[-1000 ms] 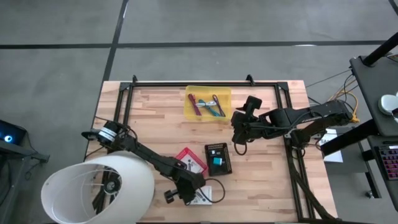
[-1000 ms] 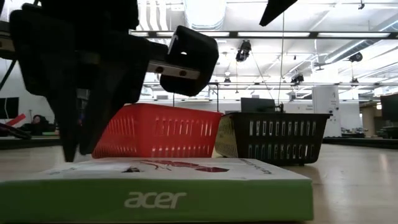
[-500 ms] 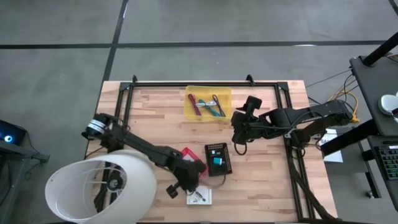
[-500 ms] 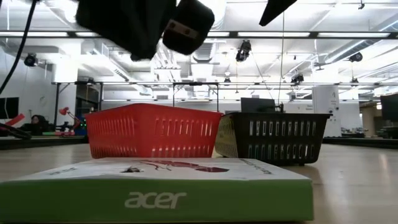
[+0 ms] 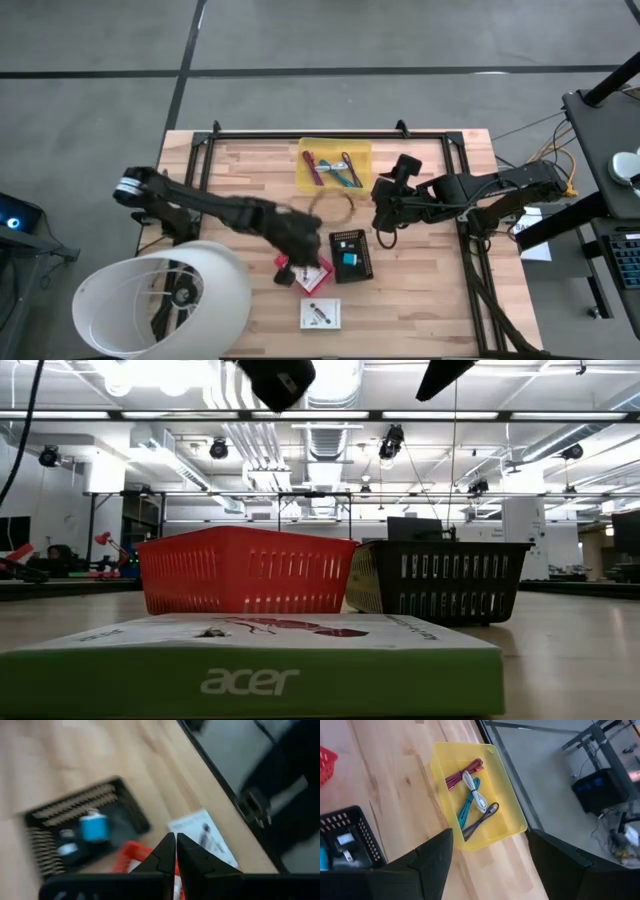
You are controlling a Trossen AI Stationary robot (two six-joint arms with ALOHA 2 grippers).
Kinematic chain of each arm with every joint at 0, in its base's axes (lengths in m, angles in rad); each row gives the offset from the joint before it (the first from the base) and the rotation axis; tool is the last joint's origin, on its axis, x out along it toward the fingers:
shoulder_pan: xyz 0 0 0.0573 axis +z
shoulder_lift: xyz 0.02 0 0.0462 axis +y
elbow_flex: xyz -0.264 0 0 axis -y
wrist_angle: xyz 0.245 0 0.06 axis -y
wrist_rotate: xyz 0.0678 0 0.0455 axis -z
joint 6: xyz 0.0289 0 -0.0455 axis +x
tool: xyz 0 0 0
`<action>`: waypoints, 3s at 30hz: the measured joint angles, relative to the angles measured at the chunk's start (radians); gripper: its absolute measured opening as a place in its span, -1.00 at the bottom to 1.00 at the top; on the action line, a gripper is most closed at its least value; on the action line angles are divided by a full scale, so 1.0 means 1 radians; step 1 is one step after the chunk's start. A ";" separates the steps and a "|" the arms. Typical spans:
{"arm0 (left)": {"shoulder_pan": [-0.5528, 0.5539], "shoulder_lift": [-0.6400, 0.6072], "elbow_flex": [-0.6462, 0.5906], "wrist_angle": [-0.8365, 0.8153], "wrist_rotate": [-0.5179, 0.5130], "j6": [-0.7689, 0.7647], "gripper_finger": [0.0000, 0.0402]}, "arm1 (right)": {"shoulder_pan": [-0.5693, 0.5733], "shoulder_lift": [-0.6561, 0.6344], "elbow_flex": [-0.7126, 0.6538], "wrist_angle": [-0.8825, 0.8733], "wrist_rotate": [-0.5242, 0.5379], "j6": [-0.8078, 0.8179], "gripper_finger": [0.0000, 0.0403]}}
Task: Pick and place items into bin
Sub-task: Put the card reader box into the red bin
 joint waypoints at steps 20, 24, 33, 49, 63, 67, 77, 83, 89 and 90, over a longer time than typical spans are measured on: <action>0.083 -0.610 -0.142 -0.077 -0.553 -0.107 -1.00 | 0.071 0.002 0.000 0.438 -0.142 0.103 0.22; 0.083 -0.698 -0.179 -0.077 -0.553 -0.106 -1.00 | 0.116 0.015 0.000 0.659 -0.297 0.083 0.22; 0.083 -0.828 -0.226 -0.112 -0.553 -0.105 -1.00 | 0.257 0.216 0.001 0.890 -0.473 0.095 0.22; 0.082 -0.905 -0.262 -0.235 -0.532 -0.104 -1.00 | 0.319 0.737 0.360 0.718 -0.538 0.249 0.23; 0.082 -0.924 -0.262 -0.235 -0.533 -0.096 -1.00 | 0.330 1.003 0.708 0.369 -0.641 0.250 0.22; 0.082 -0.926 -0.262 -0.236 -0.533 -0.096 -1.00 | 0.330 1.025 0.728 0.320 -0.641 0.276 0.22; 0.082 -0.943 -0.262 -0.235 -0.533 -0.096 -1.00 | 0.333 1.029 0.703 0.313 -0.638 0.275 0.22; 0.082 -0.958 -0.262 -0.235 -0.533 -0.096 -1.00 | 0.334 1.030 0.675 0.315 -0.638 0.279 0.22; 0.082 -0.975 -0.262 -0.235 -0.533 -0.096 -1.00 | 0.335 1.030 0.675 0.360 -0.640 0.275 0.19; 0.082 -0.978 -0.262 -0.235 -0.533 -0.096 -1.00 | 0.336 1.029 0.675 0.361 -0.640 0.275 0.18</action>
